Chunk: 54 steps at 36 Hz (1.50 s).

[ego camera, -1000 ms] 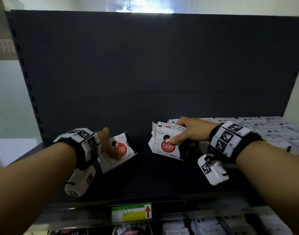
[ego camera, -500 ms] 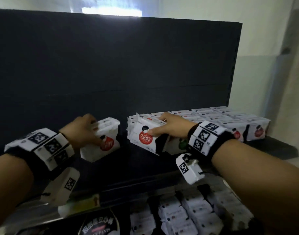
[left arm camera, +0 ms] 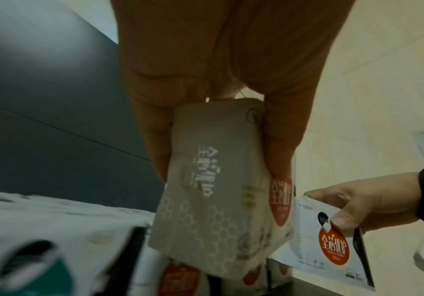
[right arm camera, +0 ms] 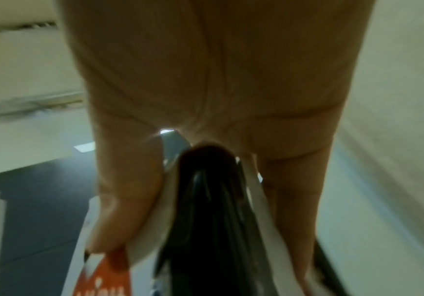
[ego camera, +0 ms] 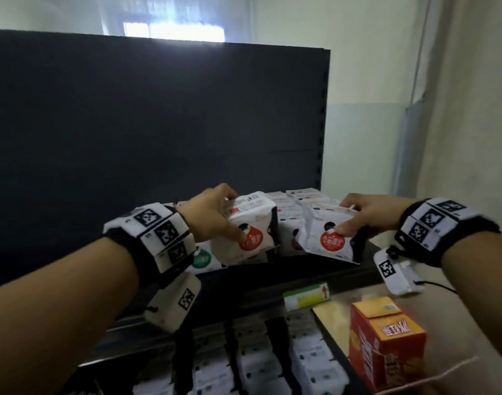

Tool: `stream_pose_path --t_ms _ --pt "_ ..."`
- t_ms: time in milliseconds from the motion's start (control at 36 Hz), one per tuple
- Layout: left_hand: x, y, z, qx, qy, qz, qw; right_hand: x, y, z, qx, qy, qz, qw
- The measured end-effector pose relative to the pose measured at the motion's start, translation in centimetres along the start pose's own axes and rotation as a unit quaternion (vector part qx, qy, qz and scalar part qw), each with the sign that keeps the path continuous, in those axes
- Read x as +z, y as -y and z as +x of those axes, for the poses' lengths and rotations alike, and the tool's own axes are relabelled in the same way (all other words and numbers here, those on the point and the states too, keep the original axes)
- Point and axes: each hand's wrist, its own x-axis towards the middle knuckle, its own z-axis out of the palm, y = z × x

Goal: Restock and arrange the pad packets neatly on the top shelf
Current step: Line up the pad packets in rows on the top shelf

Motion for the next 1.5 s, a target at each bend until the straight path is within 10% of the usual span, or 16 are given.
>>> stream_pose_path --t_ms 444,1111,1361,1500 --pt "10.5 -6.7 8.0 0.011 0.107 0.109 0.988 -2.5 -7.5 2.4 -0.005 -0.002 -0.154 0.988" --pt "12.5 -6.9 8.8 0.075 0.064 0.323 0.941 -0.5 -7.6 4.0 0.049 -0.033 -0.234 0.971" --pt "8.2 -5.0 4.2 0.094 -0.057 0.036 0.993 2.5 1.8 -0.8 -0.182 -0.16 -0.074 0.967" --pt "4.5 -1.8 -2.9 0.104 -0.125 -0.107 0.981 9.6 8.6 -4.4 -0.323 -0.053 0.041 0.944"
